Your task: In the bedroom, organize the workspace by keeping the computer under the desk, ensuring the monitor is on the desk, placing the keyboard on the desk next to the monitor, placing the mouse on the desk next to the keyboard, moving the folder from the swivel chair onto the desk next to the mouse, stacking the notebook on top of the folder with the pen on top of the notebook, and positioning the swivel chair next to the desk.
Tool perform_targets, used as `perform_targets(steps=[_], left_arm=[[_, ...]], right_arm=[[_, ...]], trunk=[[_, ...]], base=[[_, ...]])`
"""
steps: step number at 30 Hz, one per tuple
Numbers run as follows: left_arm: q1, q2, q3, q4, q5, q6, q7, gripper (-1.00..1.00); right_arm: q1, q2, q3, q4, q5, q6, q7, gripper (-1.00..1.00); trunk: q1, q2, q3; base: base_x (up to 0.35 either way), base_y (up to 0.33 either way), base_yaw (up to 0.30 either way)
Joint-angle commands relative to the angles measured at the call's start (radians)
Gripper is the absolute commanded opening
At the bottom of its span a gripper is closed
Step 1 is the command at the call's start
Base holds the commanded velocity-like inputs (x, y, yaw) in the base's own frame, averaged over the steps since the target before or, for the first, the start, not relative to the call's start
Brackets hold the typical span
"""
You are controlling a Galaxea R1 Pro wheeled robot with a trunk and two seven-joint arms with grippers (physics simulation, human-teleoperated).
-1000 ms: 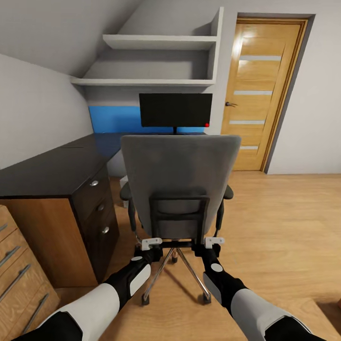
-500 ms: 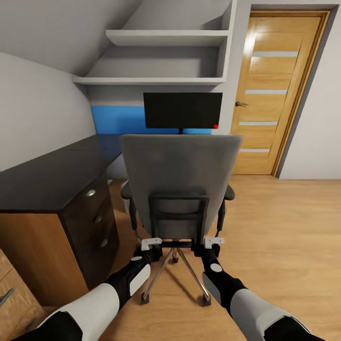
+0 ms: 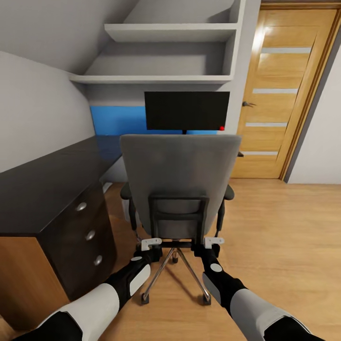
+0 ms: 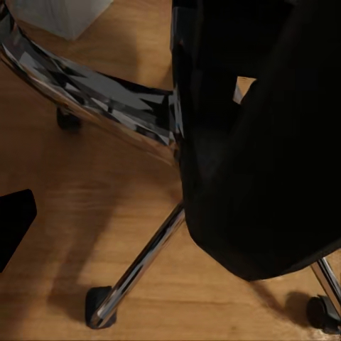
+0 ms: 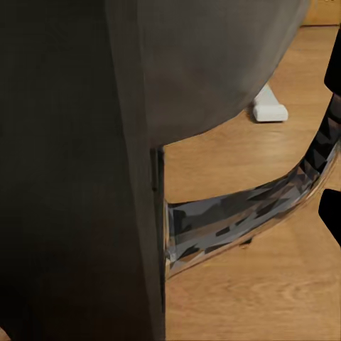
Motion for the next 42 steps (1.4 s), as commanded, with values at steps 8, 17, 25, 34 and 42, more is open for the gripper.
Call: perform_targets(steps=[8,17,25,34,42], left_arm=[[-0.001,0.001,-0.006,-0.002,0.0,0.002,0.012,1.0],[0.0,0.012,-0.01,-0.001,0.004,0.001,0.008,1.0],[-0.001,0.017,-0.012,-0.001,0.004,0.001,0.007,1.0],[-0.001,0.017,-0.012,-0.001,0.004,0.001,0.007,1.0],[0.0,0.017,-0.012,-0.001,0.005,0.001,0.007,1.0]], right_arm=[[-0.002,0.0,0.003,0.007,-0.002,-0.006,-0.006,1.0],[0.001,0.006,0.012,0.013,0.001,-0.006,-0.006,1.0],[0.001,0.006,0.012,0.012,0.001,-0.006,-0.006,1.0],[0.001,0.006,0.013,0.013,0.001,-0.006,-0.006,1.0],[0.001,0.006,0.013,0.014,0.002,-0.006,-0.006,1.0]], trunk=[[0.0,-0.001,-0.001],[0.0,-0.001,-0.001],[0.0,-0.001,-0.001],[0.0,-0.001,-0.001],[0.0,-0.001,-0.001]], base=[[0.284,0.0,0.0],[0.0,0.0,0.0],[0.073,0.0,0.0],[0.215,0.0,0.0],[0.167,0.0,0.0]])
